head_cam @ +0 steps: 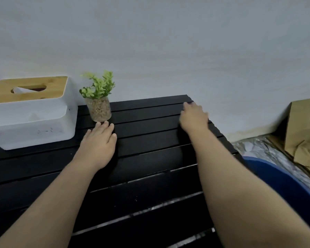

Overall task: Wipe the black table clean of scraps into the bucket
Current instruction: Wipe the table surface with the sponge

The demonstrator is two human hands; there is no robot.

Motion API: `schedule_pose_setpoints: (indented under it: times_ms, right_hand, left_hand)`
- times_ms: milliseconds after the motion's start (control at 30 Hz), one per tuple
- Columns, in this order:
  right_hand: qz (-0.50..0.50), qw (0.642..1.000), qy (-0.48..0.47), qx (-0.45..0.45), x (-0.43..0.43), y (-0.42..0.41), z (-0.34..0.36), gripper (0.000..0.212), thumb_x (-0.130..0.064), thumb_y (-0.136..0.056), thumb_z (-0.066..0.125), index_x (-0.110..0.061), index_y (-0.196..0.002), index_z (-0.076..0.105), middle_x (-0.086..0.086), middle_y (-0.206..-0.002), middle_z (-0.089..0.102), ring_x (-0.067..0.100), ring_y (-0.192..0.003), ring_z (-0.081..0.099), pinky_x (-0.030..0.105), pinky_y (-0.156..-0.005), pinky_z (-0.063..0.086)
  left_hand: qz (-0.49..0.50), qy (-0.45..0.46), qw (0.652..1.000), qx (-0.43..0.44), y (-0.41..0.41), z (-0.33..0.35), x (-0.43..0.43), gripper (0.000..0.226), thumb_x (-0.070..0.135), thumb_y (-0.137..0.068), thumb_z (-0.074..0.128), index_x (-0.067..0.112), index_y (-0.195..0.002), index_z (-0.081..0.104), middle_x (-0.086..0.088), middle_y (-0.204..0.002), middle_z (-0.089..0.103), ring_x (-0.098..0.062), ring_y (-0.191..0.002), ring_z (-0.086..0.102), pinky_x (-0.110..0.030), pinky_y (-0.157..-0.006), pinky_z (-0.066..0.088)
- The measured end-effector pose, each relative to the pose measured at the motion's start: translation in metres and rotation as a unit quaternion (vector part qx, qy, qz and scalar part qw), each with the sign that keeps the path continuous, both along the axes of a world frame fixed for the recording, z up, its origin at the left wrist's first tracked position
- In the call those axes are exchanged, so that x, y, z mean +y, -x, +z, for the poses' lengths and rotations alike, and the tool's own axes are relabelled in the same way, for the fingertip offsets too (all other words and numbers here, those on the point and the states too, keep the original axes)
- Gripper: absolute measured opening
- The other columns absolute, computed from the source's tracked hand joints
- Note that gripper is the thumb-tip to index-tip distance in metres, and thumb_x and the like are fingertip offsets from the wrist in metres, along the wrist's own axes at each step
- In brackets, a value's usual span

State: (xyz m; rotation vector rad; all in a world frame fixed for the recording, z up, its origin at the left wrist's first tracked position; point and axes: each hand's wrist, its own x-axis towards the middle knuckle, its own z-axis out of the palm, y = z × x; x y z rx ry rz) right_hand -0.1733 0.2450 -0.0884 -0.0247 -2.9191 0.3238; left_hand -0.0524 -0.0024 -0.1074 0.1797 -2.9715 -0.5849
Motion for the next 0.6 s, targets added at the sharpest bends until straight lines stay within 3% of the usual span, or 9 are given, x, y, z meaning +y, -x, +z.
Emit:
schedule_pose_setpoints:
  times_ms: [67, 167, 233, 333, 433, 500, 600]
  right_hand:
    - [0.097, 0.995, -0.029, 0.01, -0.061, -0.002, -0.006, 0.033, -0.021, -0.092, 0.04, -0.013, -0.124, 0.046, 0.013, -0.127, 0.049, 0.034, -0.118, 0.044, 0.047, -0.092, 0.039]
    - [0.3, 0.954, -0.009, 0.001, -0.136, -0.015, -0.012, 0.039, -0.022, -0.093, 0.041, -0.016, -0.132, 0.043, 0.012, -0.137, 0.045, 0.034, -0.127, 0.037, 0.053, -0.1, 0.033]
    - [0.343, 0.939, 0.022, -0.032, -0.13, -0.002, -0.004, 0.039, -0.021, -0.094, 0.041, -0.019, -0.132, 0.043, 0.01, -0.141, 0.044, 0.032, -0.131, 0.035, 0.056, -0.105, 0.028]
    - [0.262, 0.964, 0.035, -0.025, -0.059, 0.042, -0.002, 0.029, -0.017, -0.094, 0.039, -0.015, -0.121, 0.049, 0.013, -0.131, 0.052, 0.031, -0.123, 0.044, 0.051, -0.102, 0.037]
    - [0.094, 0.993, 0.076, -0.02, 0.032, 0.071, -0.004, 0.034, -0.015, -0.096, 0.037, -0.007, -0.128, 0.044, 0.023, -0.135, 0.047, 0.036, -0.125, 0.043, 0.045, -0.105, 0.036]
    - [0.019, 0.997, 0.077, -0.023, 0.04, 0.068, -0.009, 0.037, -0.015, -0.095, 0.035, -0.007, -0.131, 0.041, 0.025, -0.135, 0.045, 0.04, -0.122, 0.045, 0.044, -0.102, 0.036]
    - [0.06, 0.998, 0.016, 0.017, -0.008, 0.042, -0.01, 0.036, -0.015, -0.094, 0.037, -0.01, -0.128, 0.042, 0.02, -0.131, 0.048, 0.038, -0.12, 0.045, 0.046, -0.099, 0.037]
  left_hand:
    - [-0.001, 0.004, 1.0, -0.002, 0.001, -0.003, -0.001, 0.05, 0.03, -0.095, 0.024, 0.017, -0.143, 0.023, -0.001, -0.156, 0.014, -0.016, -0.144, 0.002, -0.035, -0.115, 0.001]
    - [-0.007, 0.015, 1.0, -0.002, 0.0, -0.004, -0.002, 0.05, 0.03, -0.095, 0.024, 0.017, -0.144, 0.021, -0.001, -0.156, 0.013, -0.016, -0.144, 0.002, -0.035, -0.115, 0.001]
    - [-0.009, 0.015, 1.0, 0.001, 0.0, -0.003, -0.001, 0.05, 0.03, -0.096, 0.025, 0.018, -0.144, 0.021, 0.0, -0.156, 0.013, -0.015, -0.144, 0.002, -0.034, -0.115, 0.001]
    - [0.0, 0.008, 1.0, 0.005, -0.002, -0.002, 0.0, 0.05, 0.031, -0.095, 0.025, 0.019, -0.144, 0.021, 0.001, -0.156, 0.013, -0.014, -0.144, 0.002, -0.032, -0.115, 0.0]
    - [0.001, 0.009, 1.0, 0.008, 0.001, -0.004, 0.002, 0.051, 0.033, -0.095, 0.024, 0.019, -0.144, 0.02, 0.001, -0.156, 0.011, -0.014, -0.144, 0.0, -0.033, -0.115, -0.002]
    - [0.005, 0.016, 1.0, -0.001, 0.002, -0.005, 0.001, 0.051, 0.033, -0.095, 0.023, 0.019, -0.144, 0.019, 0.002, -0.157, 0.01, -0.014, -0.144, 0.0, -0.033, -0.115, -0.002]
    - [0.01, 0.022, 1.0, -0.004, 0.003, -0.006, 0.001, 0.051, 0.033, -0.095, 0.023, 0.019, -0.144, 0.018, 0.001, -0.157, 0.01, -0.014, -0.144, 0.0, -0.034, -0.115, -0.001]
